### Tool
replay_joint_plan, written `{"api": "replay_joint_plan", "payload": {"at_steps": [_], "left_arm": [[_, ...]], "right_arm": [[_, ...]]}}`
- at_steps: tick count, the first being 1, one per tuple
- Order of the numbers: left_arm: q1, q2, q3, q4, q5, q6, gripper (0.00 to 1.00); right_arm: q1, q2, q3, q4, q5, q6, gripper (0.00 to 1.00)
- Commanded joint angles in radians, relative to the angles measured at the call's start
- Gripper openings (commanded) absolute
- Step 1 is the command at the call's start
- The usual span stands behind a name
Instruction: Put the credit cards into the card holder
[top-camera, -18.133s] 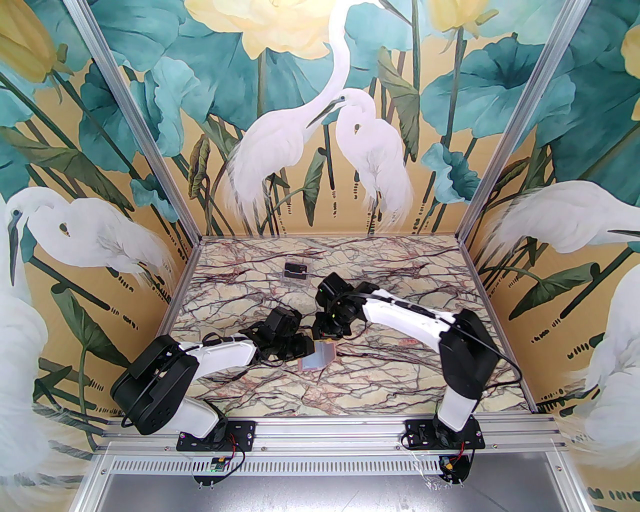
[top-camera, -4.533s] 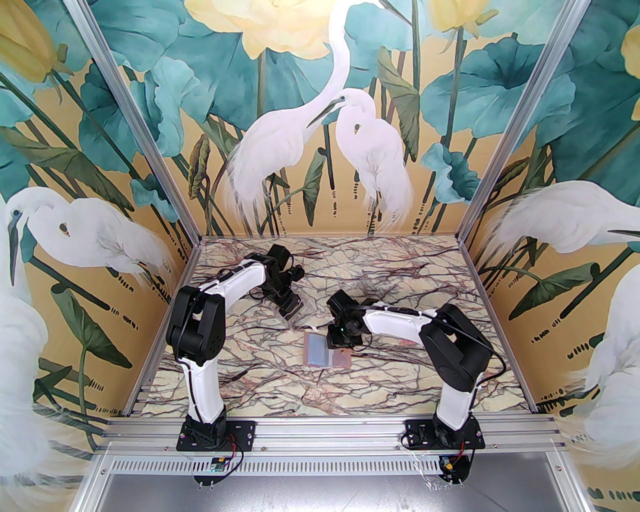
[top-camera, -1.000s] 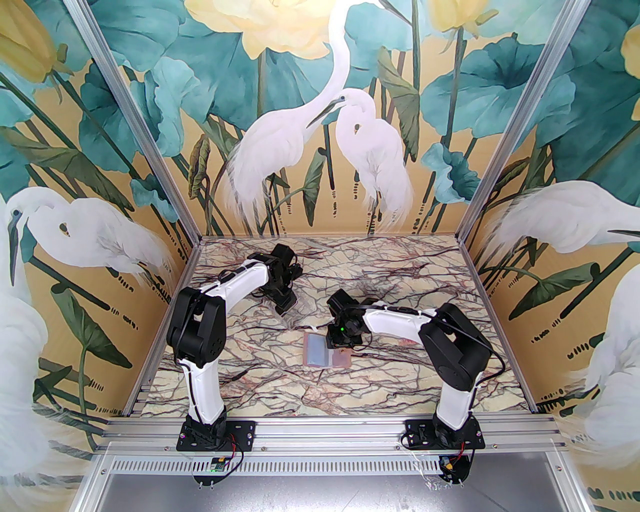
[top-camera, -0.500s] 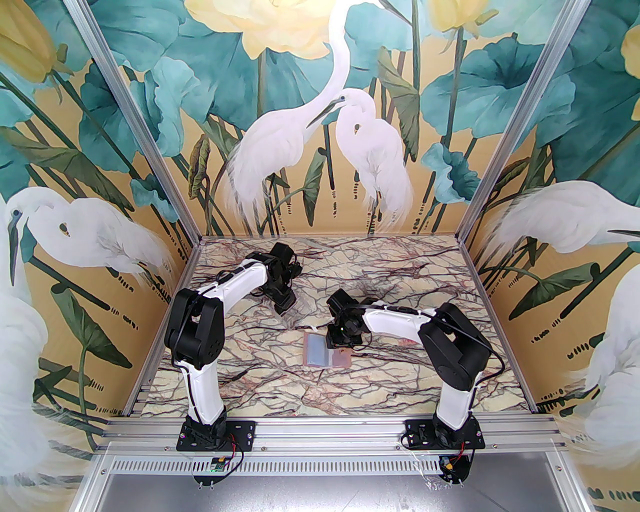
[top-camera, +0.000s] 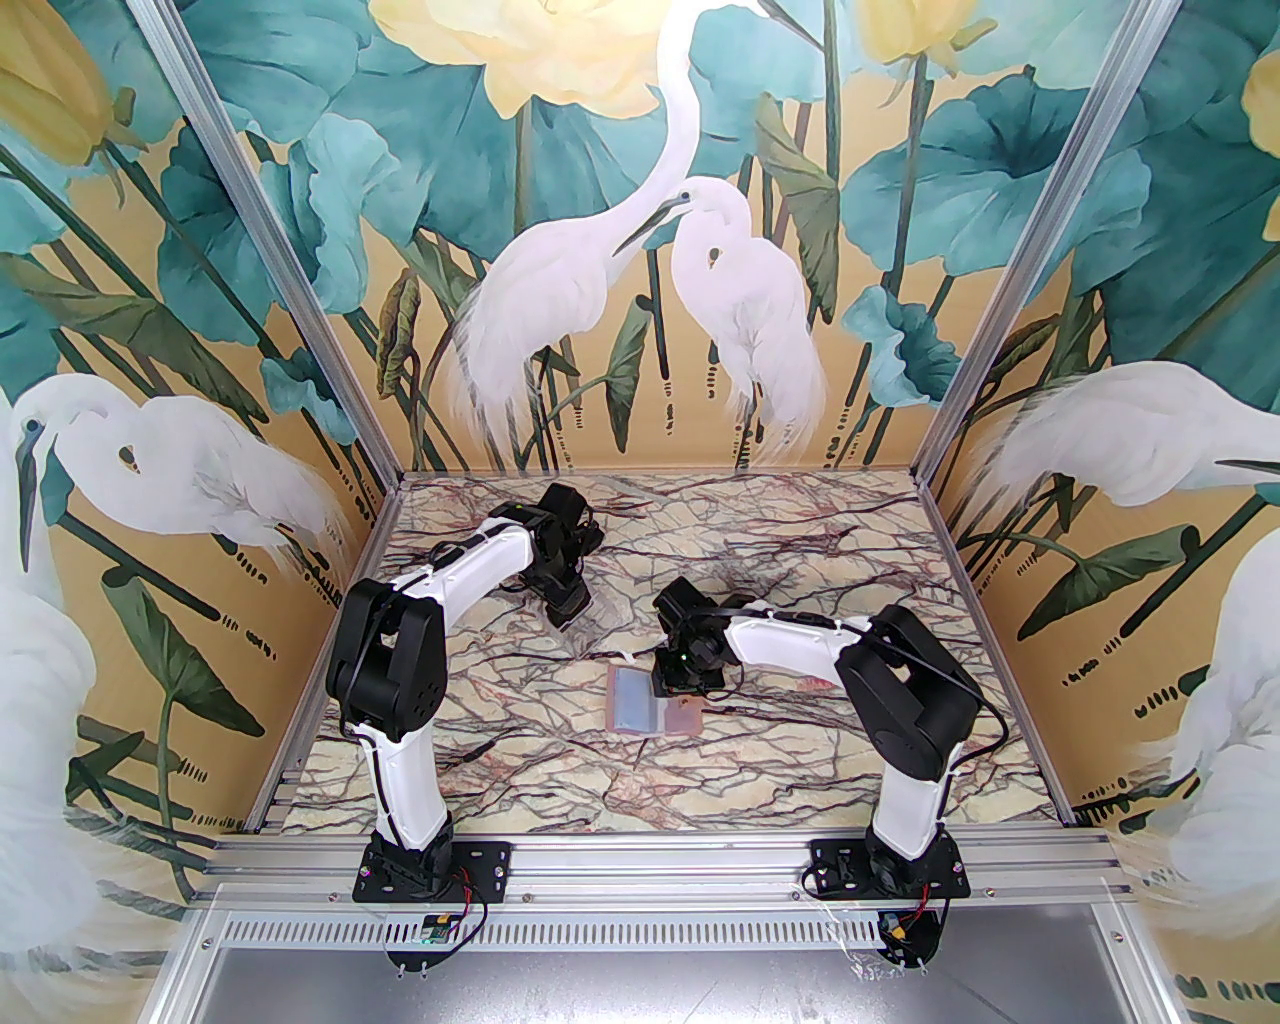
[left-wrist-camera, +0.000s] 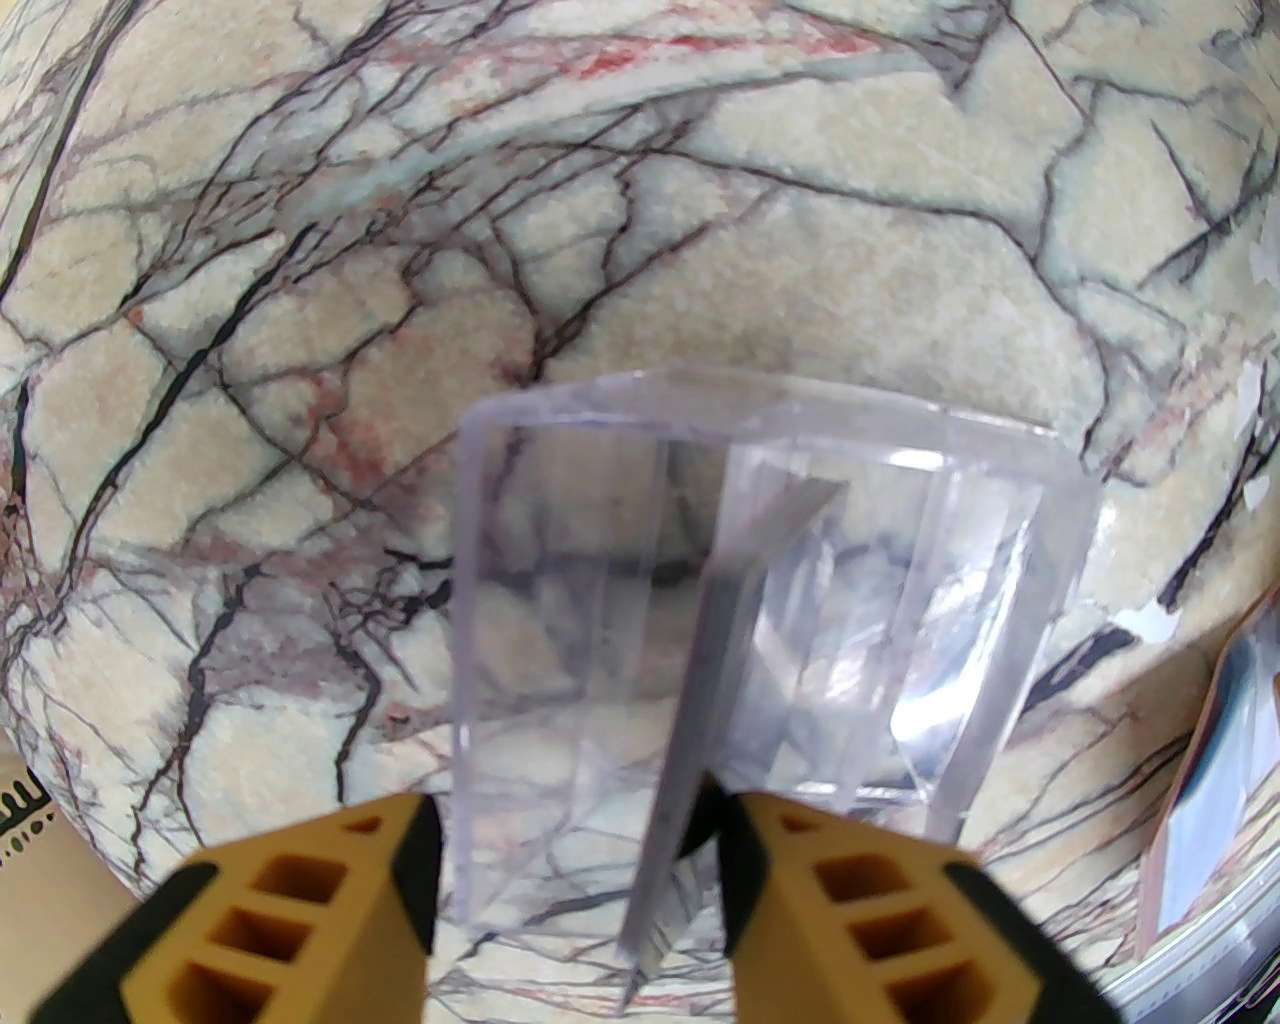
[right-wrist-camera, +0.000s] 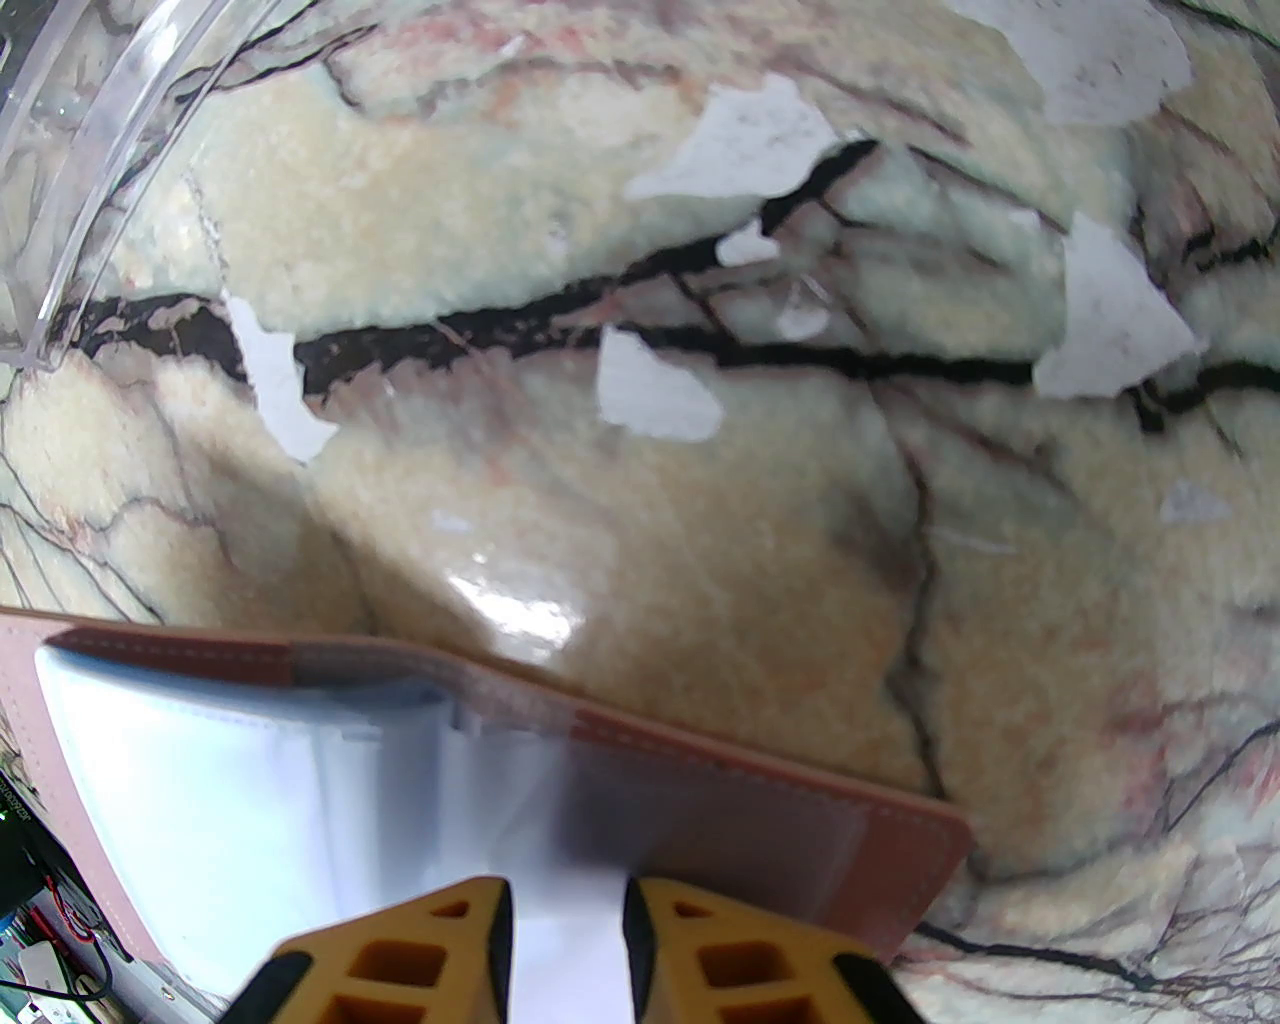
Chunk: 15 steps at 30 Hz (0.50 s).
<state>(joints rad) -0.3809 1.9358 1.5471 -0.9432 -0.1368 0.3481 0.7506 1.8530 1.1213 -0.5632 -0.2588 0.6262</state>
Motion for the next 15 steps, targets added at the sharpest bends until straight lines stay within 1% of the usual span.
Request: {"api": "replay_joint_plan", "payload": {"at_steps": [1, 3, 9, 11, 15], "left_arm": [[-0.002, -0.03, 0.02, -0.012, -0.013, -0.014, 0.46], [-0.002, -0.031, 0.021, -0.012, -0.013, -0.015, 0.45], [-0.002, -0.023, 0.022, -0.025, -0.005, -0.019, 0.34], [-0.002, -0.023, 0.023, -0.024, -0.002, -0.022, 0.33], [-0.002, -0.024, 0.029, -0.034, 0.013, -0.028, 0.17]], "right_arm": [[0.003, 0.061, -0.009, 0.02, 0.005, -0.018, 0.29], [0.005, 0.061, -0.009, 0.021, 0.005, -0.018, 0.29], [0.004, 0.058, -0.009, 0.023, 0.004, -0.019, 0.29], [0.004, 0.061, -0.01, 0.023, 0.003, -0.02, 0.29], [0.004, 0.059, -0.011, 0.023, 0.002, -0.02, 0.29]]}}
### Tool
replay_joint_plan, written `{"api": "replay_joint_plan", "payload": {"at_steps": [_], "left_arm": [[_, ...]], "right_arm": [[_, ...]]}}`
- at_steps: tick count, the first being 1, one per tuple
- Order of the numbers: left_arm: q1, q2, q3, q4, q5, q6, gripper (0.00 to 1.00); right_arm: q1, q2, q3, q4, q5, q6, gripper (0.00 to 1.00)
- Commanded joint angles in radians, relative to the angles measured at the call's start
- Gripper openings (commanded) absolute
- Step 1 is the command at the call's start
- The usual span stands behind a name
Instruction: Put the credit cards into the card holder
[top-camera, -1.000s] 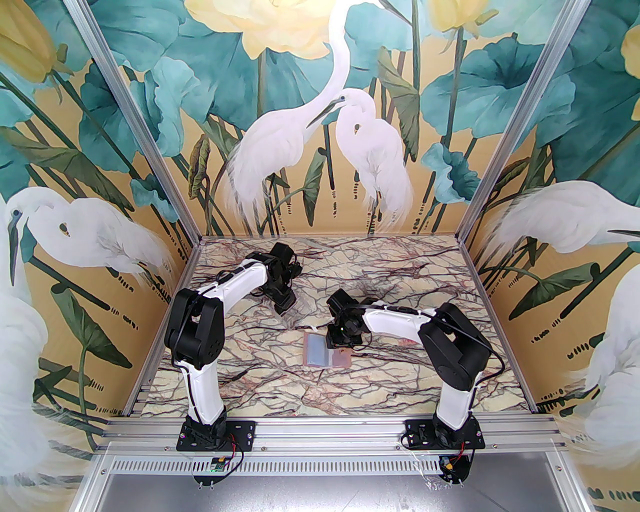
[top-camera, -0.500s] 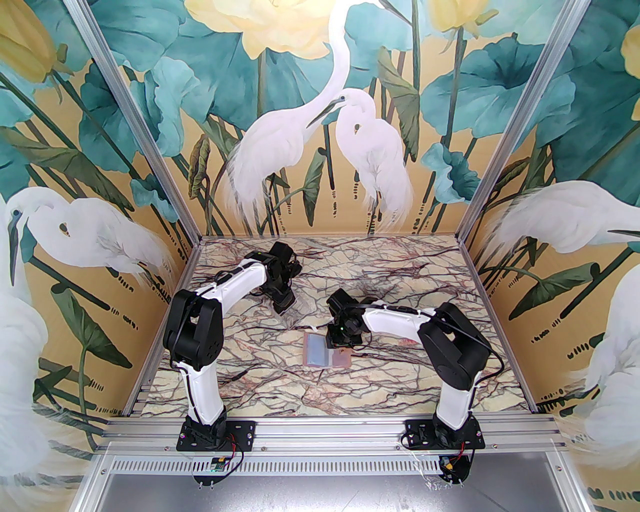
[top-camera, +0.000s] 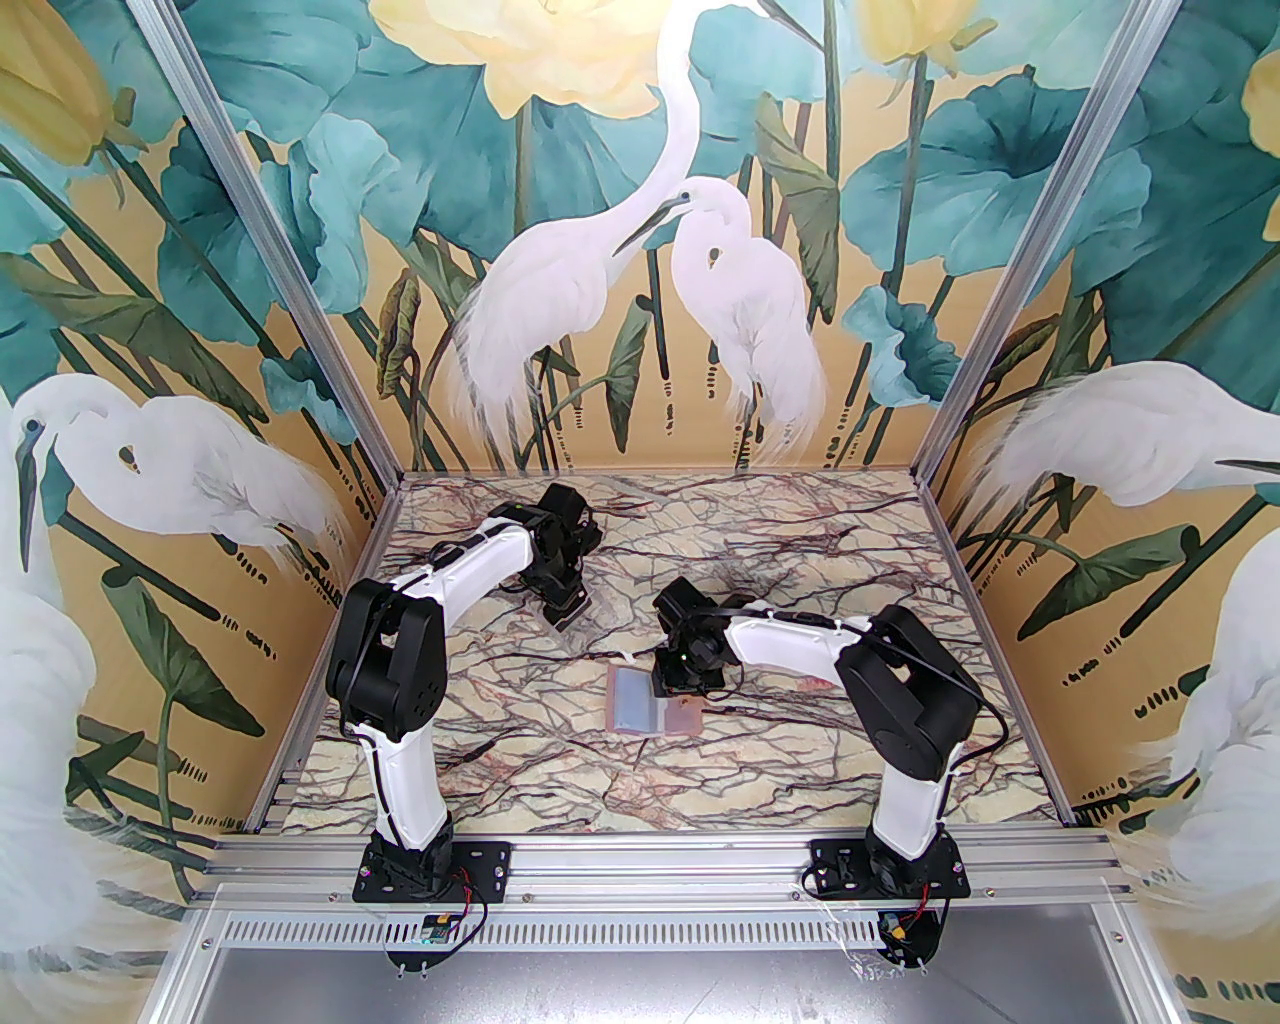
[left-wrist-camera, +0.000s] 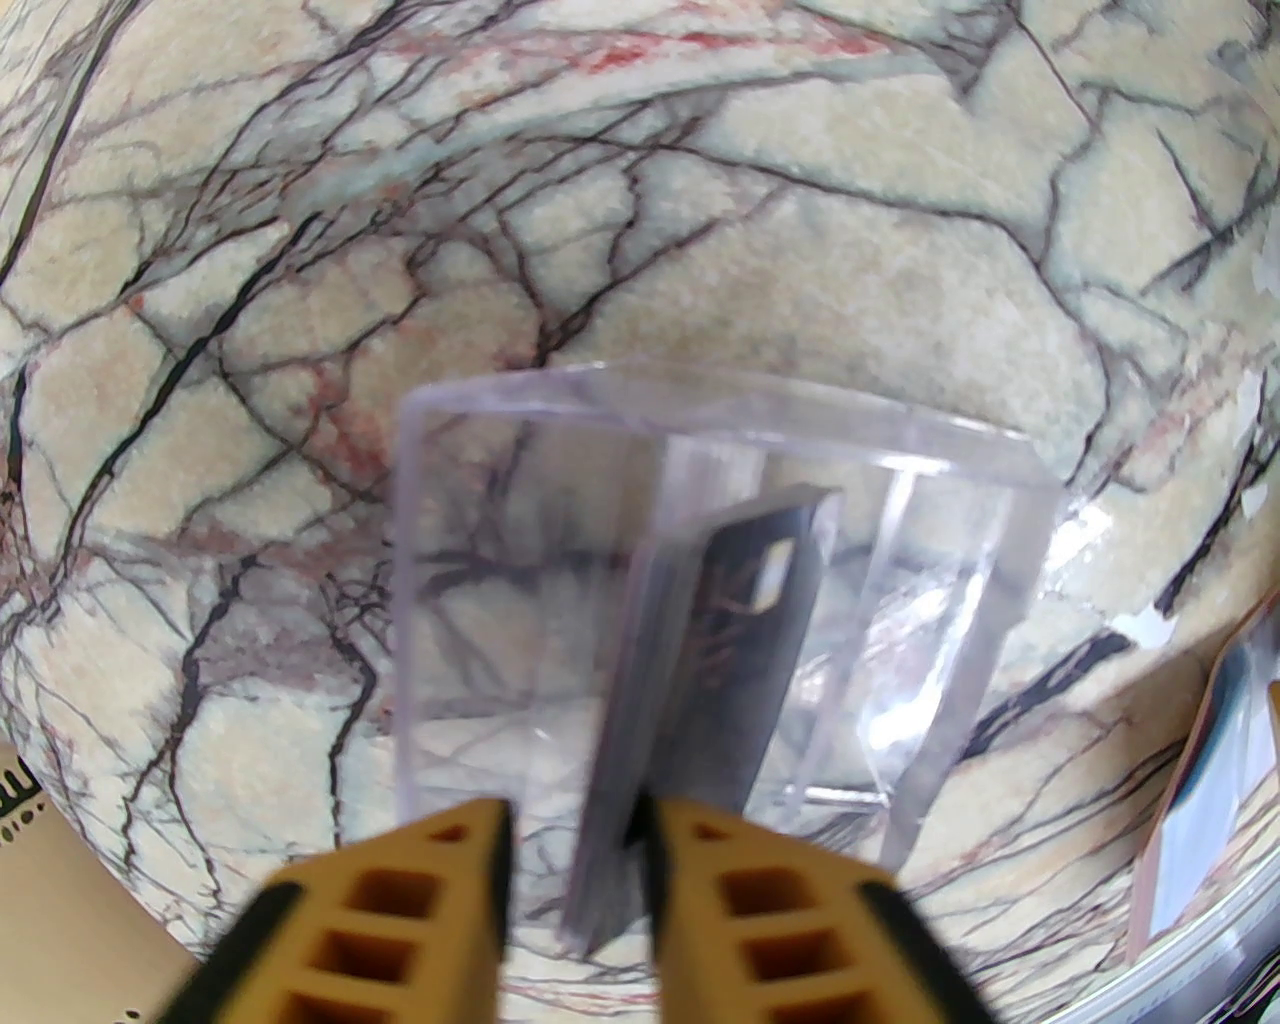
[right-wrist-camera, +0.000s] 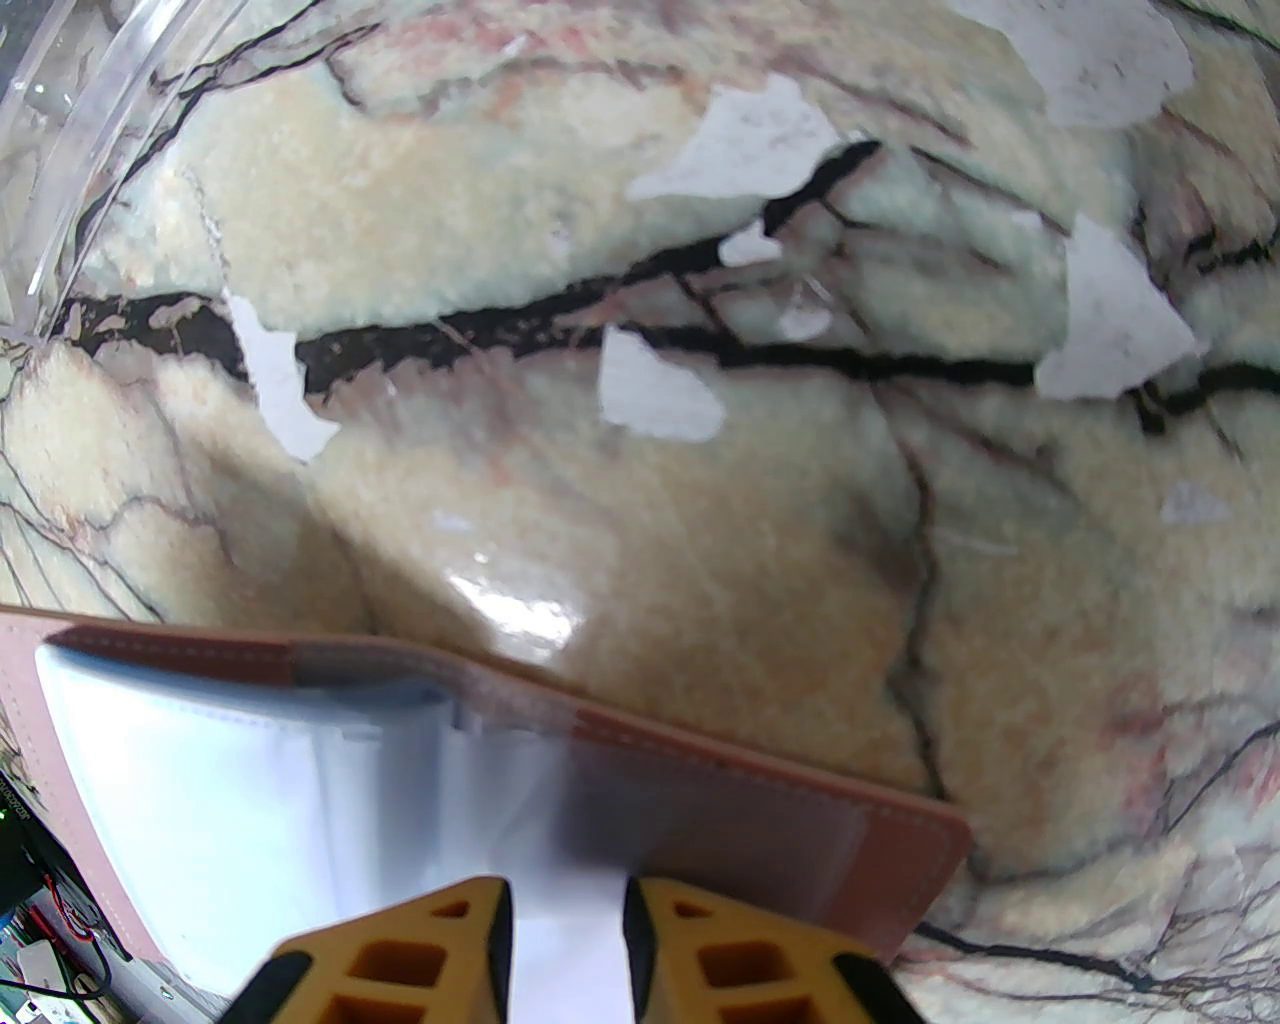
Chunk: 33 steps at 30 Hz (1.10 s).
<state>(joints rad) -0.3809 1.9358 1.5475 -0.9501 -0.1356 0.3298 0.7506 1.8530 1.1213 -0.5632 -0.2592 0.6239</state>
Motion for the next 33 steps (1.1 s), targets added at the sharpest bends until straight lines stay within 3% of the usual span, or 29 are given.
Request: {"api": "replay_joint_plan", "payload": {"at_steps": [1, 9, 20, 33], "left_arm": [[-0.002, -0.023, 0.029, -0.028, 0.013, -0.013, 0.14], [-0.001, -0.028, 0.035, -0.029, -0.004, -0.019, 0.15], [-0.002, -0.043, 0.036, -0.047, 0.047, -0.018, 0.41], [-0.002, 0.035, 0.042, -0.048, 0.019, -0.022, 0.44]], "right_arm": [[0.004, 0.059, -0.011, 0.025, 0.003, -0.018, 0.29], [0.004, 0.058, -0.012, 0.025, 0.003, -0.018, 0.29], [0.004, 0.059, -0.012, 0.025, 0.003, -0.018, 0.29], [0.004, 0.059, -0.014, 0.026, 0.002, -0.017, 0.29]]}}
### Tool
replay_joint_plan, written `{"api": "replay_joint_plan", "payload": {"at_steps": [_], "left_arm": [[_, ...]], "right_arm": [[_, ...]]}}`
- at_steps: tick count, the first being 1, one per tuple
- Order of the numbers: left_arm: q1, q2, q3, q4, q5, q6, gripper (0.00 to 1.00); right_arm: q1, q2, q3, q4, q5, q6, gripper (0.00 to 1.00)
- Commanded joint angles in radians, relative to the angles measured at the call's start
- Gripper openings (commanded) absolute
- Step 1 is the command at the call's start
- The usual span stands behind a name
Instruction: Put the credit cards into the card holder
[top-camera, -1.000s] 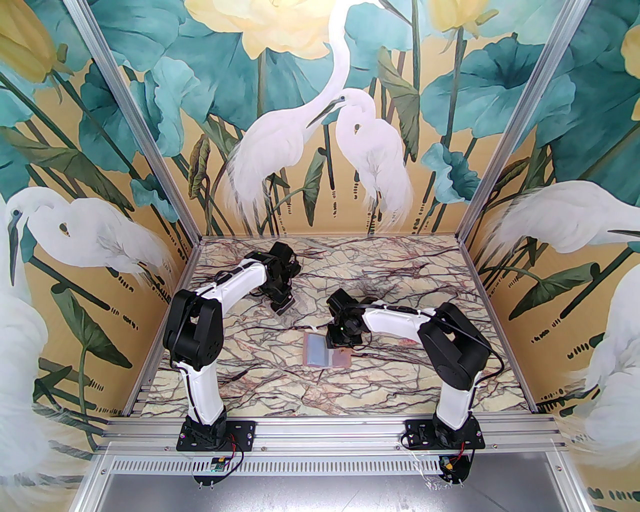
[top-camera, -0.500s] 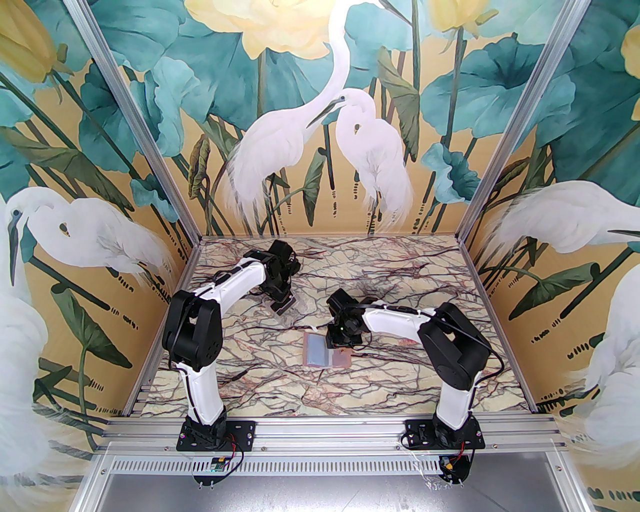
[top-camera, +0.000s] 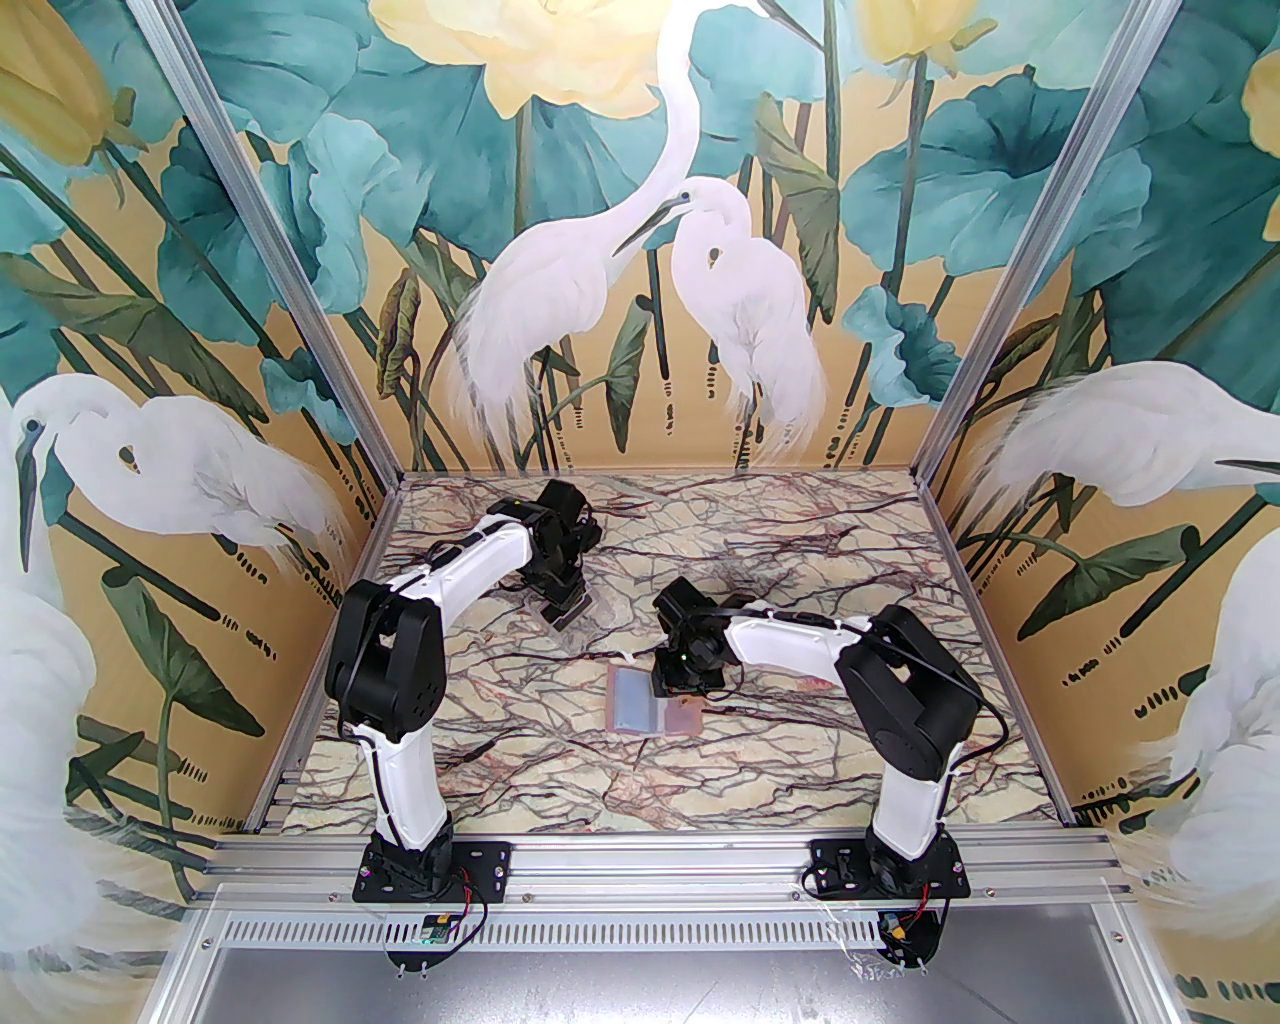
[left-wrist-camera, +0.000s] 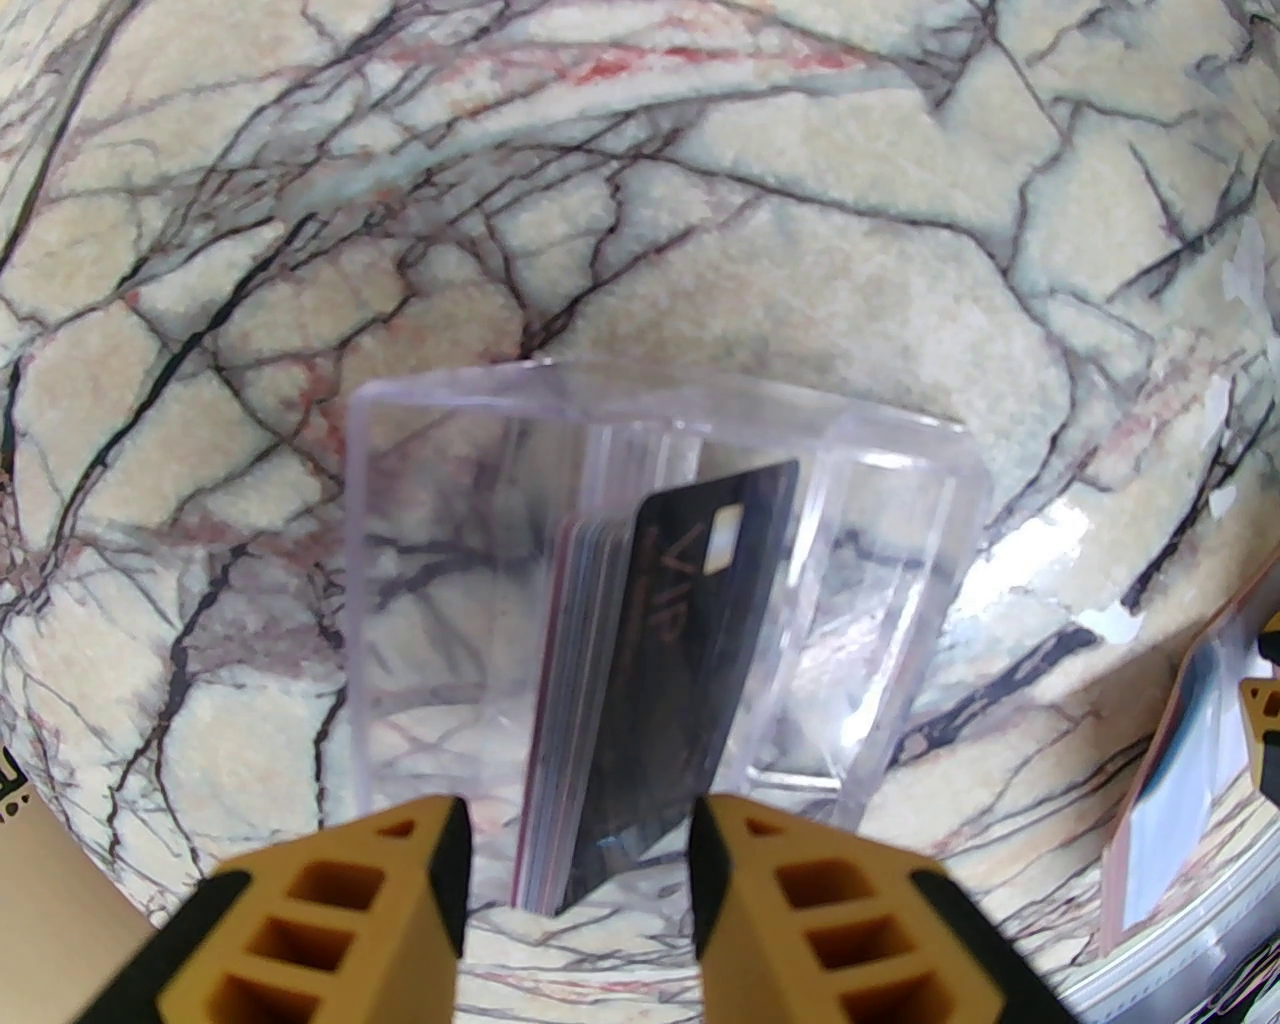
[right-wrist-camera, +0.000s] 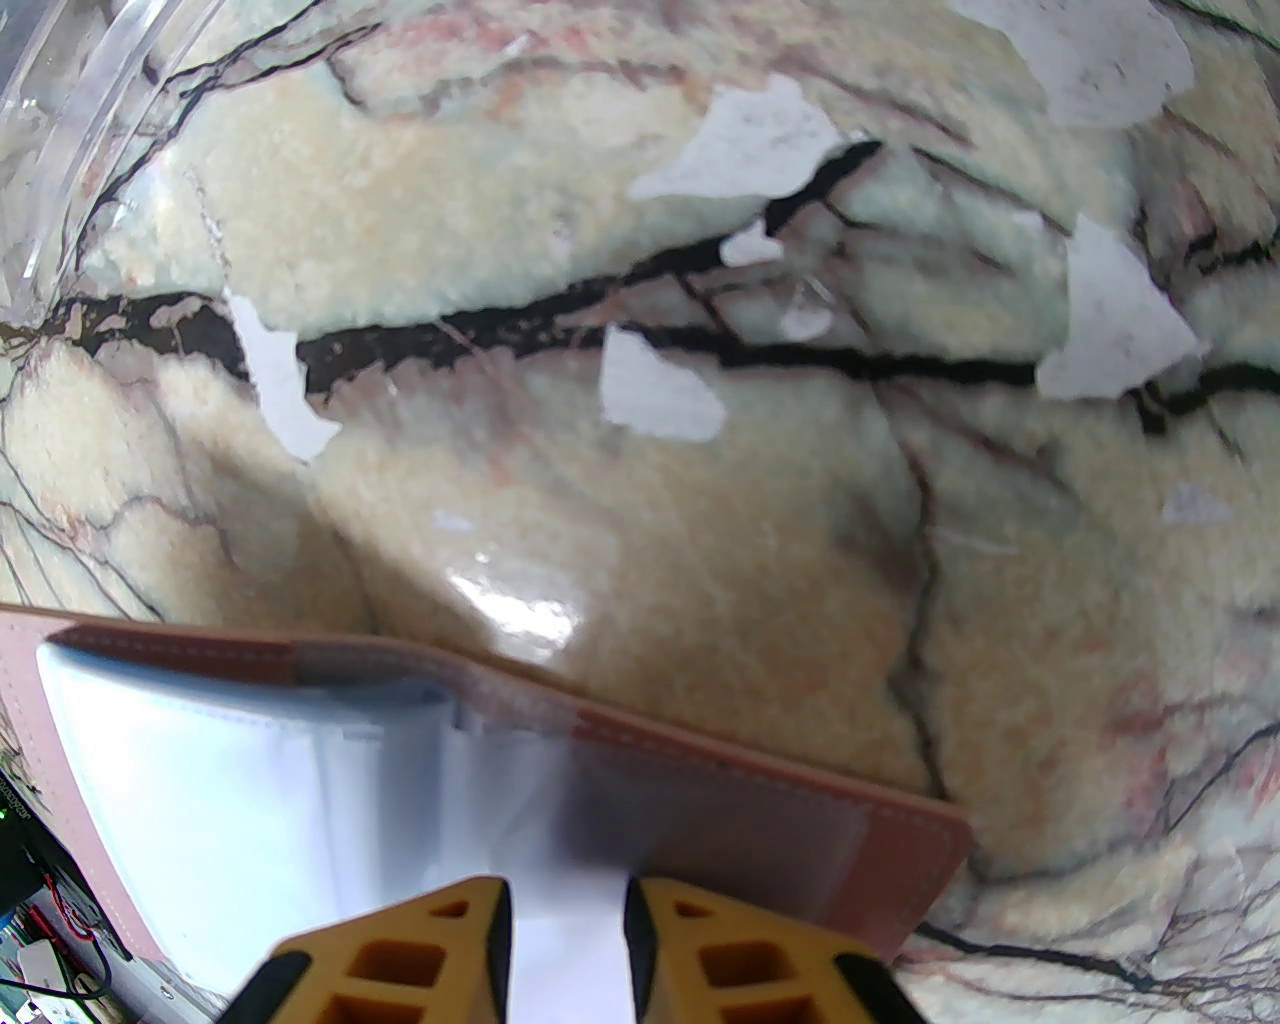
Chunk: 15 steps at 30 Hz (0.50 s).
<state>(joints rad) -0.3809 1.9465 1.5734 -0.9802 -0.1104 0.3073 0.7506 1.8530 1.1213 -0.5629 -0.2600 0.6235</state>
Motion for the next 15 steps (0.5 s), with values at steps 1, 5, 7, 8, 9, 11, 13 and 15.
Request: {"api": "replay_joint_plan", "payload": {"at_steps": [1, 5, 7, 8, 9, 11, 13, 15], "left_arm": [[-0.002, 0.025, 0.014, -0.016, -0.007, 0.001, 0.44], [-0.003, 0.031, 0.011, -0.008, -0.019, 0.002, 0.44], [-0.002, 0.037, 0.012, -0.005, -0.034, 0.002, 0.45], [-0.003, 0.04, 0.01, -0.004, -0.042, 0.003, 0.45], [-0.003, 0.043, 0.009, -0.003, -0.05, 0.004, 0.46], [-0.003, 0.047, 0.009, -0.002, -0.061, 0.006, 0.46], [-0.003, 0.05, 0.009, 0.001, -0.066, 0.006, 0.46], [-0.003, 0.049, 0.009, 0.002, -0.06, 0.007, 0.47]], "right_arm": [[0.004, 0.06, -0.013, 0.026, 0.002, -0.019, 0.29], [0.004, 0.059, -0.014, 0.026, 0.002, -0.019, 0.29], [0.004, 0.058, -0.014, 0.026, 0.001, -0.019, 0.29], [0.004, 0.058, -0.014, 0.026, 0.001, -0.019, 0.29], [0.004, 0.059, -0.014, 0.025, 0.001, -0.019, 0.29], [0.004, 0.059, -0.014, 0.026, 0.0, -0.02, 0.29], [0.005, 0.061, -0.012, 0.025, -0.001, -0.02, 0.29], [0.004, 0.063, -0.01, 0.024, -0.002, -0.02, 0.29]]}}
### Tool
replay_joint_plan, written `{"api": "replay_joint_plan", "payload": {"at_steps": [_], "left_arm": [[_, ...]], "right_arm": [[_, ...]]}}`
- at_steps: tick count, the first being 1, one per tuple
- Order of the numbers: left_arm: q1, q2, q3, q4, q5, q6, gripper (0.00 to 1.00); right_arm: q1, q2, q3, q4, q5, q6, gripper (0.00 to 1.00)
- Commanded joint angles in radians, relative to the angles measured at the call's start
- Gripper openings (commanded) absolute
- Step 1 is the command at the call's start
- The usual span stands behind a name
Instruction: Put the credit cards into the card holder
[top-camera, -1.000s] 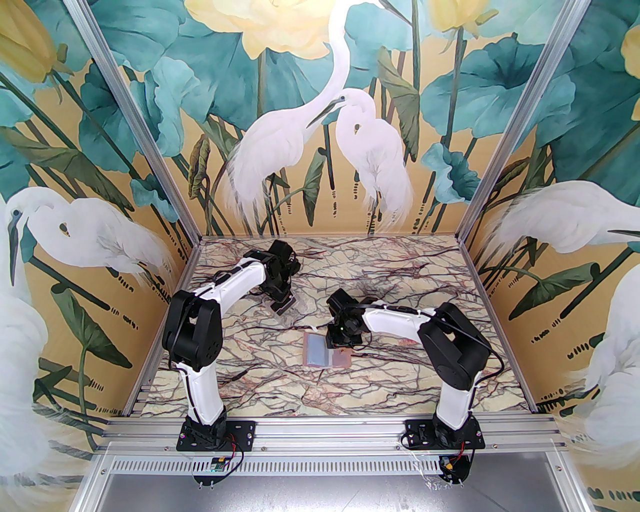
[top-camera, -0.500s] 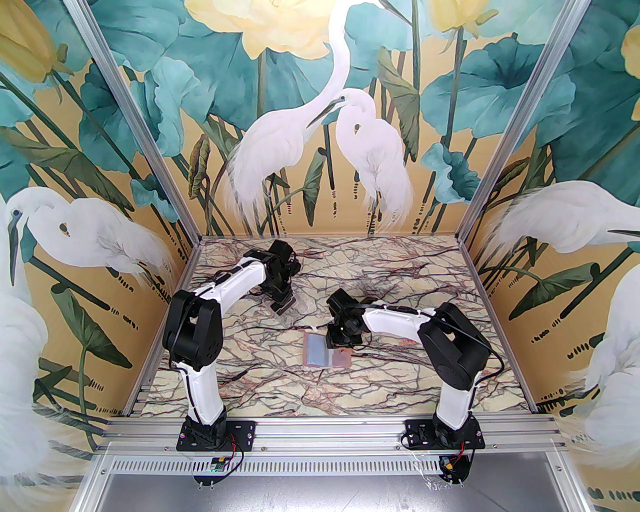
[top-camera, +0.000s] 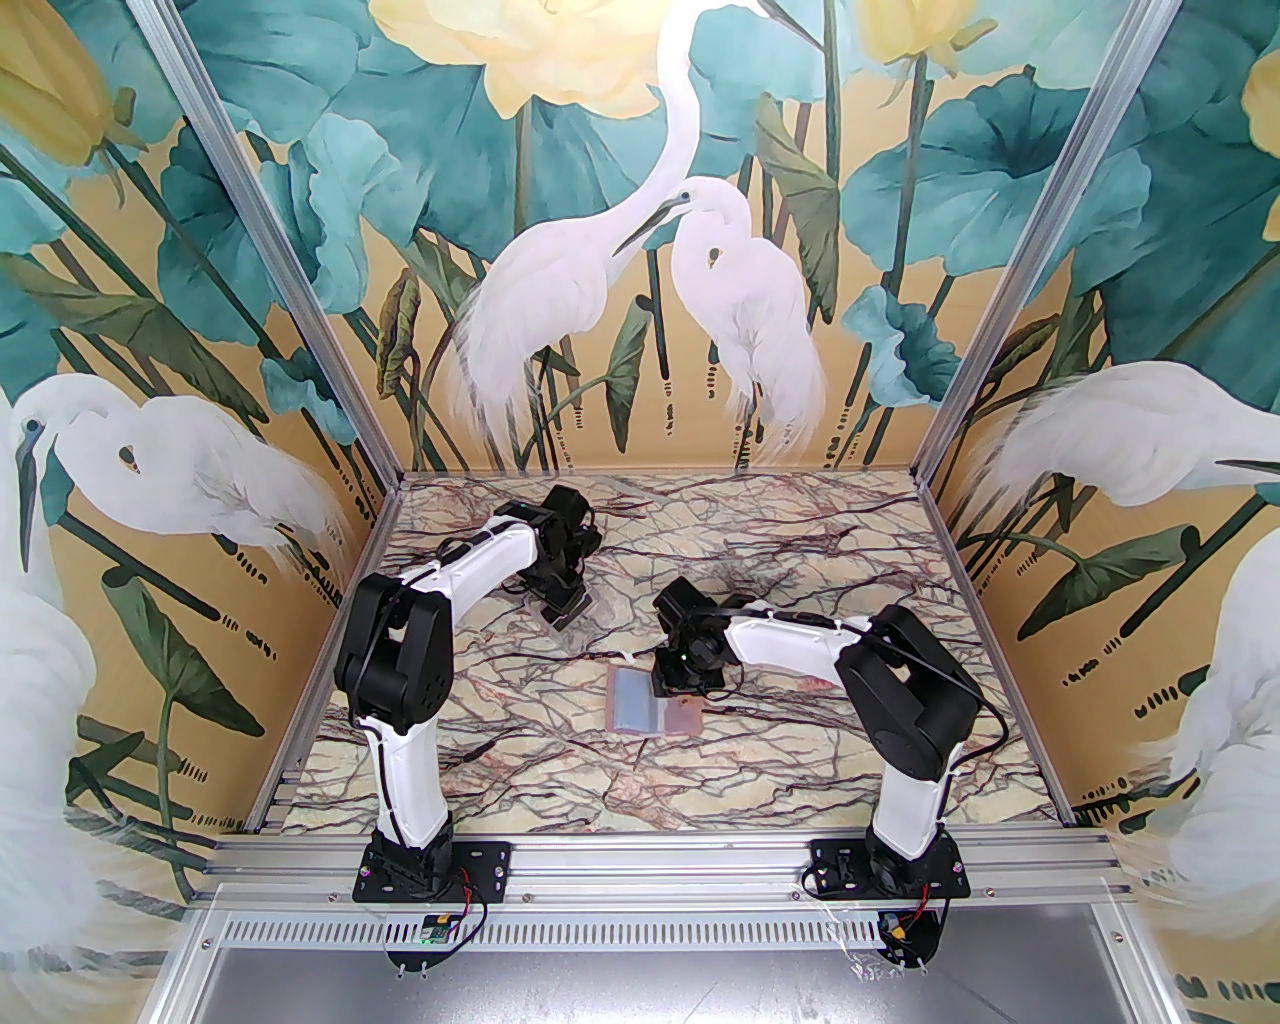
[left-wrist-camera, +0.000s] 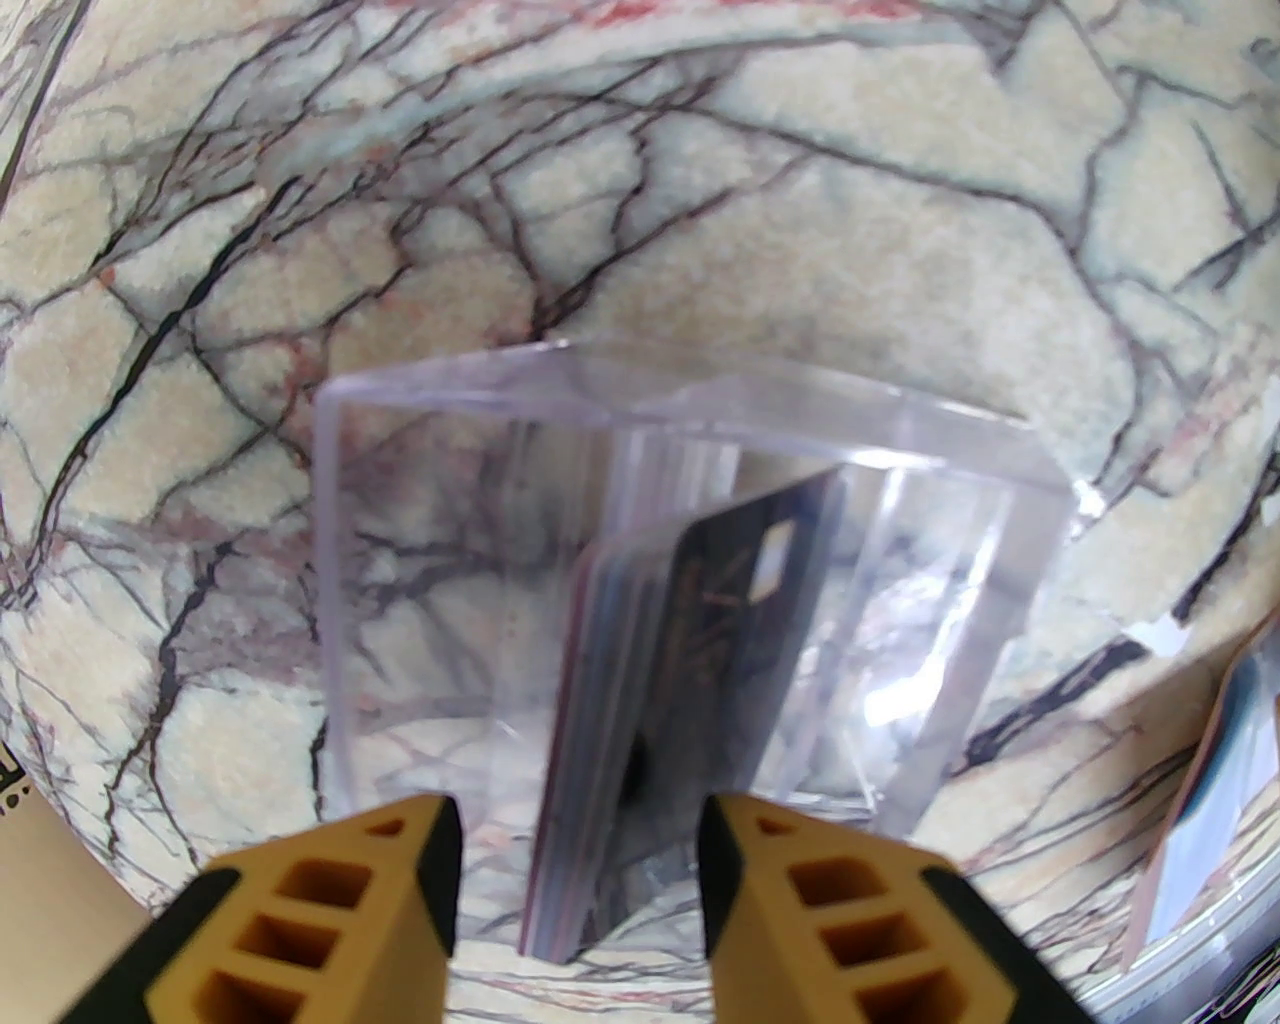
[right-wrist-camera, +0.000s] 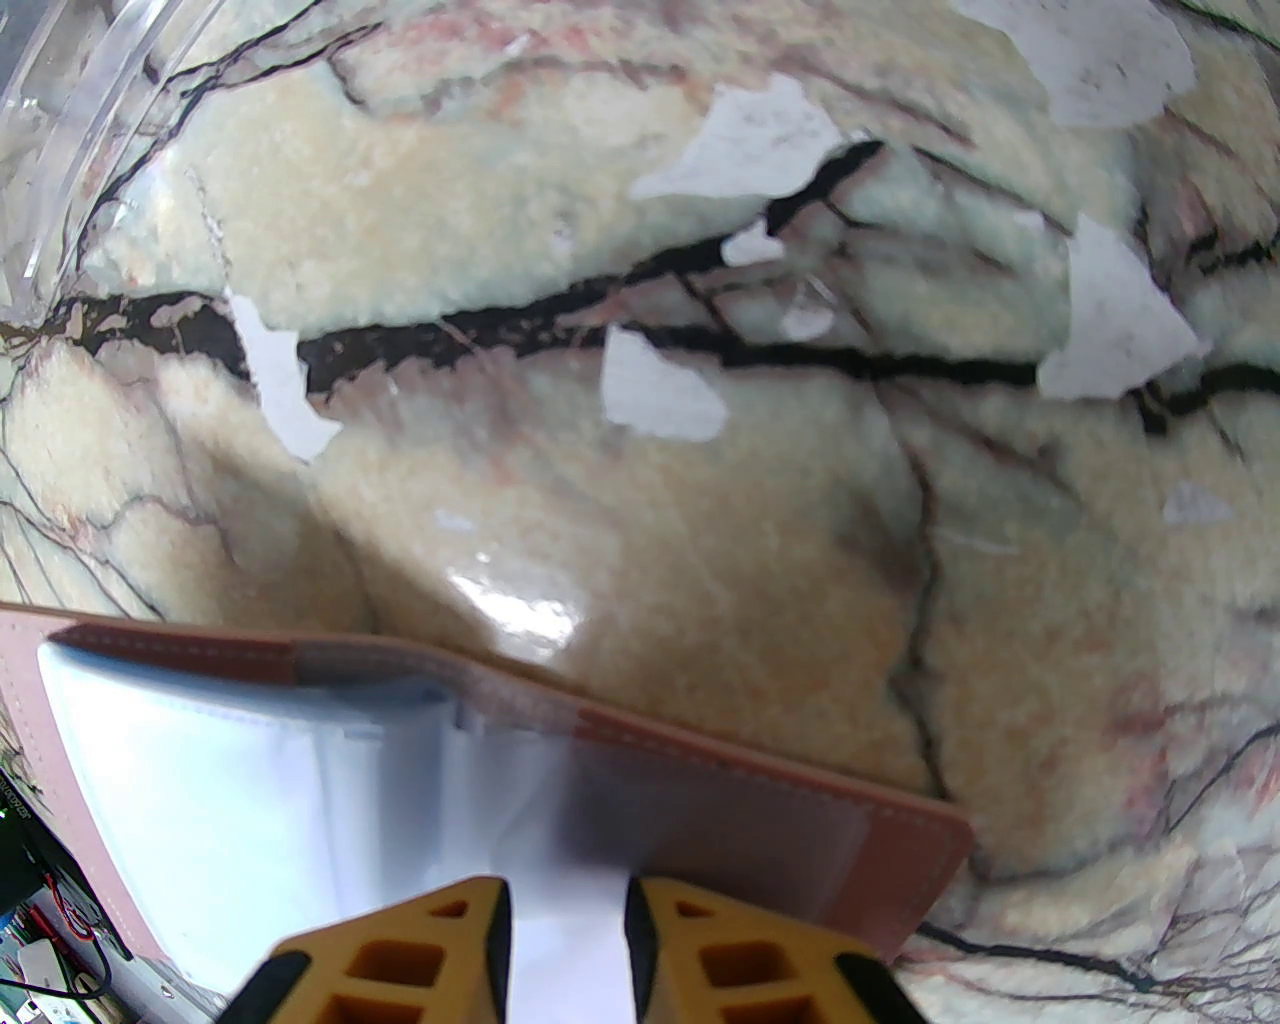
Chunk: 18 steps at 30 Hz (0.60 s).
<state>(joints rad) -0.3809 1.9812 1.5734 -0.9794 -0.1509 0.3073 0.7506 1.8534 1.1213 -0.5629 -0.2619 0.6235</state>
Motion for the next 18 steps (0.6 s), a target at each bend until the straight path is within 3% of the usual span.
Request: {"api": "replay_joint_plan", "payload": {"at_steps": [1, 18], "left_arm": [[-0.003, 0.017, 0.01, 0.001, -0.02, 0.007, 0.47], [-0.015, 0.038, 0.005, 0.024, -0.076, 0.018, 0.49]], "right_arm": [[0.004, 0.063, -0.01, 0.023, -0.001, -0.022, 0.3], [0.004, 0.068, -0.007, 0.021, -0.005, -0.024, 0.3]]}}
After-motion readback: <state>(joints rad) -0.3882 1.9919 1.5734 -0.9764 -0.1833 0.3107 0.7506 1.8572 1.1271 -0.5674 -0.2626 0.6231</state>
